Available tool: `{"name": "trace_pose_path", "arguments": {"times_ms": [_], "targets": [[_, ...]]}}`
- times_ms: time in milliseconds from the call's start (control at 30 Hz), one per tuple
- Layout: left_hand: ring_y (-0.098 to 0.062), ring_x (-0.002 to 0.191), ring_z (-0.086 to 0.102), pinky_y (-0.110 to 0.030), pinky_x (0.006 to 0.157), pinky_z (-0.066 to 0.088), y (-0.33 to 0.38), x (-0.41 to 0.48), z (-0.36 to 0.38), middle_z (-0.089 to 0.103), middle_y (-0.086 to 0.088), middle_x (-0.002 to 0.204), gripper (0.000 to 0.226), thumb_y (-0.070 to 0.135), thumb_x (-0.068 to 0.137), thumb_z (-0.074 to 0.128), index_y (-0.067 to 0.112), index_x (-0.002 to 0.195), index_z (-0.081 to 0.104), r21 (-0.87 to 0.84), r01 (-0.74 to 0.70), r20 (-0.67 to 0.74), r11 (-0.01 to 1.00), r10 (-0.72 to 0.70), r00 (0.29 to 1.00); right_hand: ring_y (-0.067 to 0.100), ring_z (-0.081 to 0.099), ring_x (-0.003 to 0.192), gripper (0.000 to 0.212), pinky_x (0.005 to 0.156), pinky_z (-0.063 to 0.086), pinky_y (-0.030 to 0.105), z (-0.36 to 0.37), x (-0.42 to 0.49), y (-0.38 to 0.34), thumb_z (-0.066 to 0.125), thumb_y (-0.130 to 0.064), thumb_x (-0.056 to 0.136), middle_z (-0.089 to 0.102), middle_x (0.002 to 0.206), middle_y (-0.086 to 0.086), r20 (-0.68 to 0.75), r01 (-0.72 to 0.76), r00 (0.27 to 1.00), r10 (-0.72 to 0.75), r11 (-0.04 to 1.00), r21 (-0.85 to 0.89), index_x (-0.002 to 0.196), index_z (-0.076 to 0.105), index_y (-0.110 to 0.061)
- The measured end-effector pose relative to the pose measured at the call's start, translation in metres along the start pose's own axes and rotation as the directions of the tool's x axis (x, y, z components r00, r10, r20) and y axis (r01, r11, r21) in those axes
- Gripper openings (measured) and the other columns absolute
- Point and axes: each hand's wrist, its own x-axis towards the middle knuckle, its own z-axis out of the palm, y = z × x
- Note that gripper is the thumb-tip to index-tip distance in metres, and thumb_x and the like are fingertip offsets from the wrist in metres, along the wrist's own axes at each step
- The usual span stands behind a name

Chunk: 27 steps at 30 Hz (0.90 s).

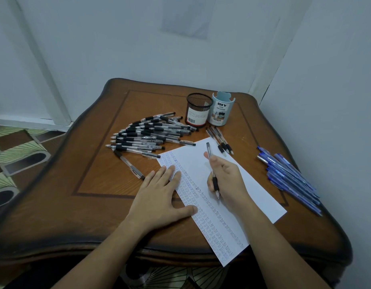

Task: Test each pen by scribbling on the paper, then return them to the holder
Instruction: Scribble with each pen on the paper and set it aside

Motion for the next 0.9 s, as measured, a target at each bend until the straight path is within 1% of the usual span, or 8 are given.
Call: {"name": "trace_pose_path", "arguments": {"times_ms": [167,300,467,567,633,667,800,900], "targets": [[-0.011,0.149,-0.015,-0.032,0.117,-0.015,0.001,-0.001,-0.002,-0.014,0.008,0.163,0.107,0.091,0.072,0.021,0.03,0.157,-0.001,0.0,-0.003,0.0,1.0,0.003,1.0,0.01,0.043,0.04,0.038,0.045,0.038,0.02,0.0,-0.001,-0.001,0.042,-0.045,0.102,0.056,0.05,0.004,0.018,0.018,1.0,-0.018,1.0,-0.018,0.129,0.064,-0.027],[-0.011,0.149,-0.015,-0.032,0.116,-0.017,0.001,-0.002,-0.003,-0.015,0.007,0.163,0.107,0.091,0.072,0.021,0.03,0.157,-0.001,0.005,-0.005,0.002,1.0,0.005,1.0,0.01,0.046,0.05,0.049,0.05,0.041,0.022,0.001,0.003,-0.003,0.048,-0.048,0.093,0.055,0.056,0.0,0.04,0.047,0.998,-0.046,0.999,-0.025,0.135,0.058,-0.026],[-0.007,0.146,-0.019,-0.032,0.117,-0.017,0.002,-0.002,-0.004,-0.018,0.009,0.161,0.109,0.092,0.069,0.015,0.031,0.157,-0.003,-0.005,-0.004,0.009,1.0,0.004,1.0,0.008,0.046,0.061,0.04,0.052,0.039,0.017,-0.02,0.035,-0.009,0.053,-0.022,0.102,0.053,0.074,0.001,-0.052,0.084,0.994,-0.1,0.965,-0.247,0.142,0.053,-0.024],[-0.001,0.137,-0.025,-0.031,0.115,-0.019,0.002,-0.002,-0.006,-0.023,0.012,0.156,0.112,0.093,0.066,0.013,0.03,0.156,-0.004,-0.022,-0.008,0.009,1.0,0.008,1.0,0.0,0.054,0.079,0.044,0.068,0.044,0.014,-0.043,0.07,-0.021,0.05,-0.009,0.1,0.065,0.094,-0.011,-0.135,0.087,0.978,-0.16,0.897,-0.433,0.142,0.053,-0.025],[-0.001,0.136,-0.027,-0.032,0.116,-0.019,0.003,-0.002,-0.006,-0.026,0.013,0.153,0.112,0.093,0.064,0.011,0.031,0.156,-0.005,-0.031,-0.008,0.014,0.999,0.009,1.0,0.013,0.06,0.105,0.048,0.088,0.051,0.029,-0.055,0.09,-0.025,0.047,-0.008,0.099,0.066,0.124,-0.002,-0.165,0.047,0.974,-0.158,0.844,-0.535,0.144,0.05,-0.023],[-0.001,0.137,-0.027,-0.032,0.116,-0.019,0.003,-0.002,-0.006,-0.026,0.013,0.153,0.113,0.093,0.063,0.01,0.031,0.156,-0.005,-0.033,-0.008,0.014,0.999,0.008,1.0,0.019,0.06,0.112,0.05,0.093,0.05,0.033,-0.059,0.098,-0.025,0.046,-0.007,0.098,0.063,0.131,0.0,-0.163,0.025,0.975,-0.151,0.804,-0.595,0.146,0.049,-0.021],[-0.006,0.144,-0.025,-0.032,0.117,-0.02,0.002,-0.002,-0.006,-0.028,0.013,0.153,0.113,0.094,0.063,0.009,0.031,0.156,-0.006,-0.04,-0.003,0.014,0.999,0.004,1.0,0.028,0.052,0.128,0.059,0.1,0.042,0.032,-0.063,0.116,-0.023,0.046,-0.005,0.1,0.05,0.148,0.01,-0.071,-0.007,0.995,-0.072,0.647,-0.762,0.156,0.03,-0.015],[-0.007,0.146,-0.024,-0.033,0.117,-0.02,0.002,-0.002,-0.006,-0.025,0.012,0.157,0.113,0.094,0.063,0.009,0.031,0.156,-0.006,-0.036,-0.002,0.012,0.999,0.003,1.0,0.029,0.048,0.133,0.065,0.104,0.042,0.035,-0.061,0.122,-0.023,0.044,-0.005,0.102,0.042,0.155,0.01,-0.059,-0.035,0.998,-0.013,0.678,-0.734,0.159,0.018,-0.02]]}}
